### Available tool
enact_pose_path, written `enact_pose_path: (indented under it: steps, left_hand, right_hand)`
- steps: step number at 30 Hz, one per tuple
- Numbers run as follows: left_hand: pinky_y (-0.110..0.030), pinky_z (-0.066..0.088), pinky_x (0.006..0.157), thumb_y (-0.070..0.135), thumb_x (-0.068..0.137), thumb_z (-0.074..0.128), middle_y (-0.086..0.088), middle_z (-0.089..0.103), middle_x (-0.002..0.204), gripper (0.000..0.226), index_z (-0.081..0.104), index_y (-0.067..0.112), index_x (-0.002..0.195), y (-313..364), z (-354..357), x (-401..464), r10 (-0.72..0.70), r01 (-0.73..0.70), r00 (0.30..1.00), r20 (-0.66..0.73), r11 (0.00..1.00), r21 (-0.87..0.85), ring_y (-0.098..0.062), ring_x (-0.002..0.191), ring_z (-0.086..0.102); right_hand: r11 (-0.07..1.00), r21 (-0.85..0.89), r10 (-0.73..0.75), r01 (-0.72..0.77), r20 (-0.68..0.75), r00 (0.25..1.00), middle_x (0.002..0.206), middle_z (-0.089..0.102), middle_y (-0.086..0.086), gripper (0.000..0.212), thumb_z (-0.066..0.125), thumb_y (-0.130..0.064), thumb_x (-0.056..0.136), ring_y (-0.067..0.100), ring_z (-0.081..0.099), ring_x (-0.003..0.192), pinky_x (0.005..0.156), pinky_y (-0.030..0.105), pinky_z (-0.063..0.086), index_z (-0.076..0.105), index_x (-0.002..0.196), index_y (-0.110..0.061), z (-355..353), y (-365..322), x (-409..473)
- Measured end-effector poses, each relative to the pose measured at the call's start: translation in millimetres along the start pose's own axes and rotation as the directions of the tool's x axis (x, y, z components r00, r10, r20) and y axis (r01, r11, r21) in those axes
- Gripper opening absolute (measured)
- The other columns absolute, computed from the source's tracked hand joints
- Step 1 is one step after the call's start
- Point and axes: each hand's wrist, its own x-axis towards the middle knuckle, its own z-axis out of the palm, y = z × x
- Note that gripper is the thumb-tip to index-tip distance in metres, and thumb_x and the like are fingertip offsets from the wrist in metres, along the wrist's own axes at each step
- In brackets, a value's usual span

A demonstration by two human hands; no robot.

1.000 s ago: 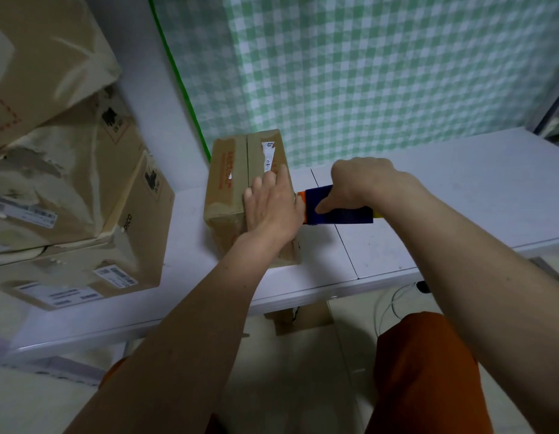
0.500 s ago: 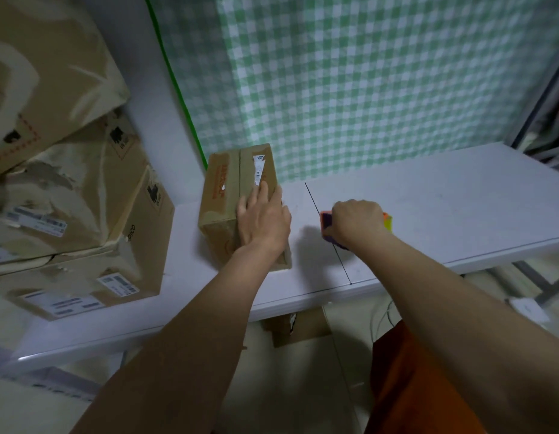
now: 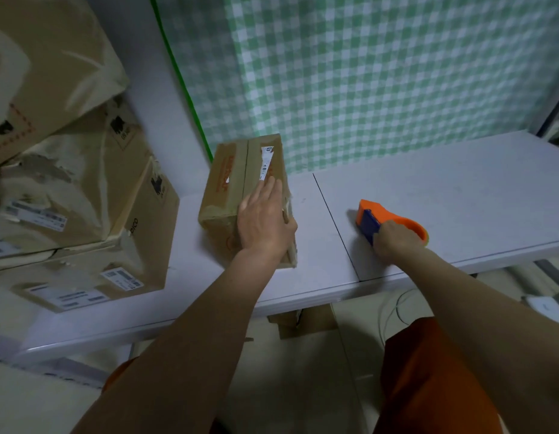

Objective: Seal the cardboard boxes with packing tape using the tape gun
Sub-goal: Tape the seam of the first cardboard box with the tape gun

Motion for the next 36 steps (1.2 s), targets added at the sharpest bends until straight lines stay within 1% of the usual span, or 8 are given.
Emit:
enact_pose_path:
  steps: [6,10,13,16,20,26,31,36]
  left_hand:
    - [-0.029,0.022,0.111,0.03,0.091,0.055,0.003,0.046,0.146,0.049,0.051,0.018,0.138,-23.8,-2.2,-15.2,0.114,-0.129,0.983,-0.144,0.987,-0.095,-0.012,0.137,0.038]
    - [-0.031,0.034,0.104,0.028,0.086,0.058,0.001,0.06,0.132,0.041,0.063,0.017,0.125,-39.6,-2.7,-21.8,0.163,-0.198,0.966,-0.203,0.965,-0.169,-0.014,0.126,0.052]
    - [-0.03,0.04,0.097,0.028,0.087,0.053,0.002,0.069,0.117,0.032,0.072,0.016,0.11,-54.6,-6.6,-29.7,0.179,-0.255,0.937,-0.299,0.937,-0.239,-0.014,0.115,0.061]
    - [-0.035,0.046,0.095,0.023,0.092,0.051,-0.001,0.072,0.109,0.029,0.075,0.012,0.104,-75.0,-10.7,-39.0,0.192,-0.322,0.901,-0.389,0.898,-0.301,-0.016,0.108,0.064]
    - [-0.034,0.036,0.106,0.023,0.097,0.042,-0.004,0.069,0.116,0.034,0.071,0.01,0.111,-93.8,-17.6,-46.7,0.102,-0.245,0.924,-0.369,0.898,-0.366,-0.018,0.111,0.061]
    - [-0.037,0.016,0.117,0.03,0.101,0.034,-0.012,0.025,0.156,0.045,0.045,0.01,0.141,-107.5,-21.3,-39.0,-0.233,0.148,0.958,-0.17,0.904,-0.401,-0.026,0.145,0.017]
    - [-0.021,0.01,0.112,0.031,0.101,0.04,-0.008,0.012,0.16,0.053,0.029,0.012,0.149,-119.6,-26.4,-36.5,-0.343,0.239,0.934,-0.101,0.809,-0.536,-0.02,0.147,0.013]
    - [-0.024,0.019,0.11,0.033,0.101,0.039,-0.004,0.025,0.156,0.057,0.02,0.014,0.151,-100.3,-29.1,-54.0,-0.506,0.358,0.862,-0.02,0.637,-0.682,-0.018,0.143,0.024]
  right_hand:
    - [0.992,-0.045,-0.127,0.119,-0.283,0.951,0.123,0.049,0.023,0.044,0.049,-0.035,0.096,0.039,0.044,0.115,0.09,0.043,0.04,0.051,0.119,0.003,-14.8,-27.9,-10.4]
    - [0.882,0.015,-0.395,0.471,-0.522,0.756,0.12,0.048,0.023,0.034,0.054,-0.02,0.091,0.04,0.046,0.108,0.084,0.049,0.042,0.051,0.115,0.004,-33.2,-87.8,-37.7]
    - [0.728,0.029,-0.547,0.685,-0.579,0.605,0.124,0.052,0.02,0.043,0.044,-0.01,0.078,0.038,0.048,0.108,0.085,0.045,0.045,0.054,0.118,0.003,-42.1,-119.9,-56.0]
    - [0.636,-0.075,-0.67,0.768,-0.547,0.502,0.121,0.06,0.017,0.047,0.035,-0.021,0.082,0.036,0.053,0.108,0.092,0.035,0.036,0.059,0.117,0.0,-42.9,-141.3,-61.8]
    - [0.632,-0.131,-0.733,0.763,-0.42,0.535,0.106,0.067,0.011,0.058,0.029,-0.05,0.092,0.032,0.059,0.101,0.097,0.039,0.039,0.066,0.104,-0.007,-26.3,-157.0,-58.9]
    - [0.657,-0.122,-0.718,0.744,-0.403,0.568,0.126,0.061,0.007,0.057,0.033,-0.048,0.093,0.031,0.053,0.117,0.106,0.047,0.034,0.06,0.124,-0.009,-1.7,-160.6,-71.9]
    - [0.694,-0.134,-0.67,0.708,-0.479,0.566,0.105,0.063,0.007,0.058,0.026,-0.05,0.092,0.033,0.055,0.099,0.095,0.045,0.039,0.068,0.105,-0.013,-17.2,-173.5,-68.6]
    - [0.917,-0.016,-0.368,0.399,-0.418,0.83,0.133,0.046,0.02,0.054,0.045,-0.044,0.095,0.038,0.042,0.121,0.101,0.044,0.034,0.045,0.13,-0.003,-45.6,-179.8,-39.3]
